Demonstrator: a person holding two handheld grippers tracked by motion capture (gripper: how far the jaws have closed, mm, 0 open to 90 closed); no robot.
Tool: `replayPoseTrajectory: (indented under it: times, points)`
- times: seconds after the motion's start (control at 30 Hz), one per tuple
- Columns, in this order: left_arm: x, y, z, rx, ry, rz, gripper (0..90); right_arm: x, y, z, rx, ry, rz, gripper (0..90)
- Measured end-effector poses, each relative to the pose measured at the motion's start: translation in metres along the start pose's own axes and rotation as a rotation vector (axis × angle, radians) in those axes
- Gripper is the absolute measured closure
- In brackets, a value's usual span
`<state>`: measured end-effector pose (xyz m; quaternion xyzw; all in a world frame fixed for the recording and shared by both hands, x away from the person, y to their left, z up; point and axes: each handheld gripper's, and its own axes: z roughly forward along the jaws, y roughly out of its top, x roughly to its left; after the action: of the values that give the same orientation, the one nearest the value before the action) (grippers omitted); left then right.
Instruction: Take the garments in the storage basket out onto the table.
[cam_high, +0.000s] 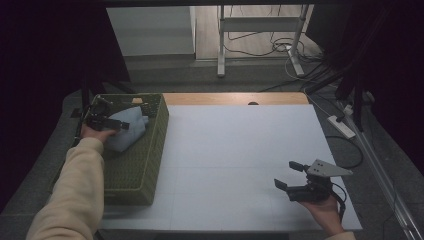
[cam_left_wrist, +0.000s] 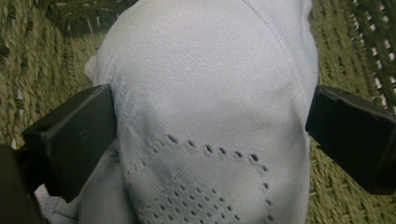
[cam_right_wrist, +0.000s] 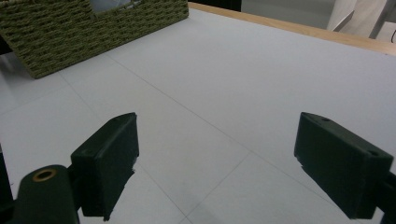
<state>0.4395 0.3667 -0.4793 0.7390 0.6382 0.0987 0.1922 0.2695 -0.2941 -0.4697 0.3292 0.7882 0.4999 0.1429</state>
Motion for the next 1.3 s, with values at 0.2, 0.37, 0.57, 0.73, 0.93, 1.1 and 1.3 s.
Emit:
replayPoseTrajectory:
  times: [0.2,0.37,0.57,0.73,0.93,1.1,1.3]
  points:
    - [0.0,0.0,0.006,0.026,-0.005,-0.016,0.4,0.0,0.0,0.001,0.003,0.002,-0.003,13.8]
    - [-0.002,-0.001,0.01,0.043,-0.003,-0.017,0.0,0.0,0.0,0.001,0.004,0.002,-0.002,13.9]
    - [-0.007,0.0,0.016,0.064,0.022,0.009,0.0,0.0,0.0,0.001,0.004,0.001,-0.002,13.9]
    - [-0.007,-0.002,0.02,0.095,0.019,-0.005,0.0,0.0,0.0,0.001,0.005,0.001,-0.003,13.9]
    - [-0.007,-0.003,0.022,0.111,0.034,0.003,4.3,0.0,0.0,0.0,0.002,-0.002,-0.002,13.8]
    - [-0.006,-0.003,0.019,0.111,0.034,0.001,20.4,0.0,0.0,0.0,0.003,-0.002,-0.003,13.9]
    - [-0.007,-0.002,0.013,0.096,0.036,0.013,38.6,0.0,0.0,-0.001,0.002,-0.004,-0.003,13.9]
